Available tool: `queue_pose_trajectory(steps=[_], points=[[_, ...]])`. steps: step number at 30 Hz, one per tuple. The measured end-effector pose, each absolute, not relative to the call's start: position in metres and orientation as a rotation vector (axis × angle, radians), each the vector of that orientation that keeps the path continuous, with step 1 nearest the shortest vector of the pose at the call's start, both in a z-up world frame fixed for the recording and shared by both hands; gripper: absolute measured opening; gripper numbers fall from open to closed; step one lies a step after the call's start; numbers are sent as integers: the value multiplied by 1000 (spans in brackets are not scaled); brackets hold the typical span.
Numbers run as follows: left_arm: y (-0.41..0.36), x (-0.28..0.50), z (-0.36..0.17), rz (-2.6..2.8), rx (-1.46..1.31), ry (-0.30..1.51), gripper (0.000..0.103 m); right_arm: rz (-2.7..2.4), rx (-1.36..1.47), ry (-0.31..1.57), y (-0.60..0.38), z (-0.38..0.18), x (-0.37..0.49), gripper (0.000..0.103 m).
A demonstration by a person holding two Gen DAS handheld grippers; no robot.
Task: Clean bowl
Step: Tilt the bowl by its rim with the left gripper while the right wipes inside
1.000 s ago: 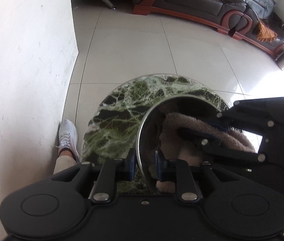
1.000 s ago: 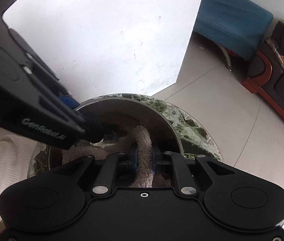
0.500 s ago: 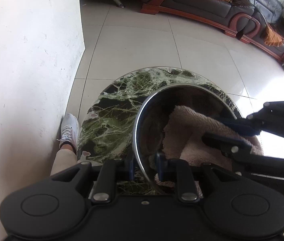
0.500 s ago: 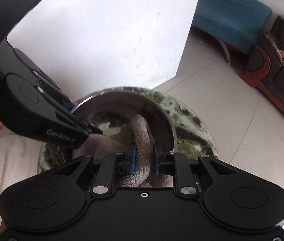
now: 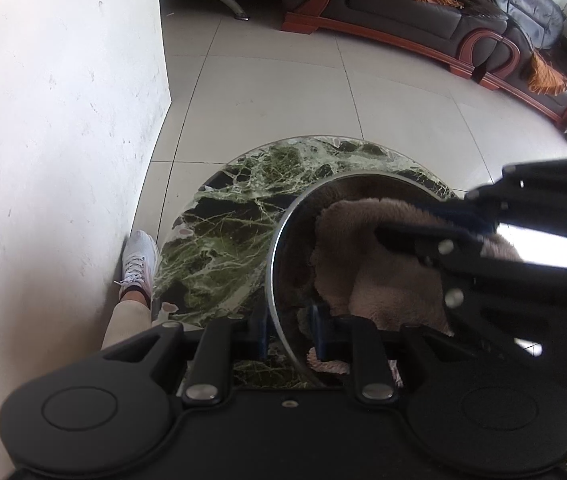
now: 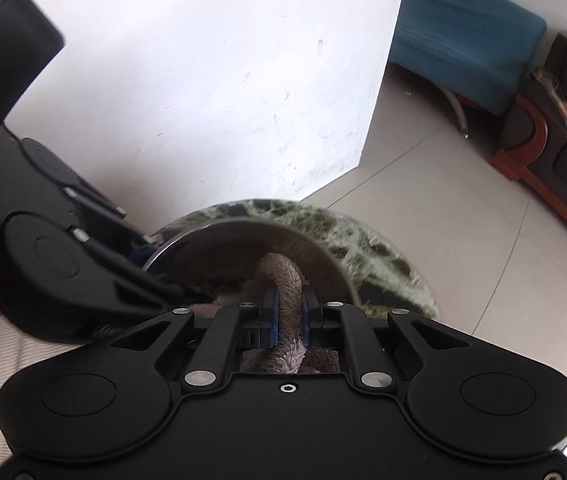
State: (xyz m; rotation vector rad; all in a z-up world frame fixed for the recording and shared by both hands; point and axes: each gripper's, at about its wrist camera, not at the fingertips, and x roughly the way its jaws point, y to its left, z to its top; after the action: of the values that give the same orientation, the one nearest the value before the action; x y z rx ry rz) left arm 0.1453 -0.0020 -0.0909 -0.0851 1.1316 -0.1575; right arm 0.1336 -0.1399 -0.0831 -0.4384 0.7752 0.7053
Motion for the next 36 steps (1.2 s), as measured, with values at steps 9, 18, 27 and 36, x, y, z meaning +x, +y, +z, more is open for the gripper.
queue_pose_trajectory(steps=[9,18,27,36], points=[[-4,145,-91,-159,-84,1132,19,681,-467,826,-152,-95,124,10],[-3,146,-90,-173,-85,1137,19,725,-363,859,-154,-92,124,10],[-2,147,-90,-172,-87,1137,19,709,-460,799,-148,-88,144,9],[-1,148,-90,-174,-85,1138,19,691,-359,877,-164,-95,122,10]])
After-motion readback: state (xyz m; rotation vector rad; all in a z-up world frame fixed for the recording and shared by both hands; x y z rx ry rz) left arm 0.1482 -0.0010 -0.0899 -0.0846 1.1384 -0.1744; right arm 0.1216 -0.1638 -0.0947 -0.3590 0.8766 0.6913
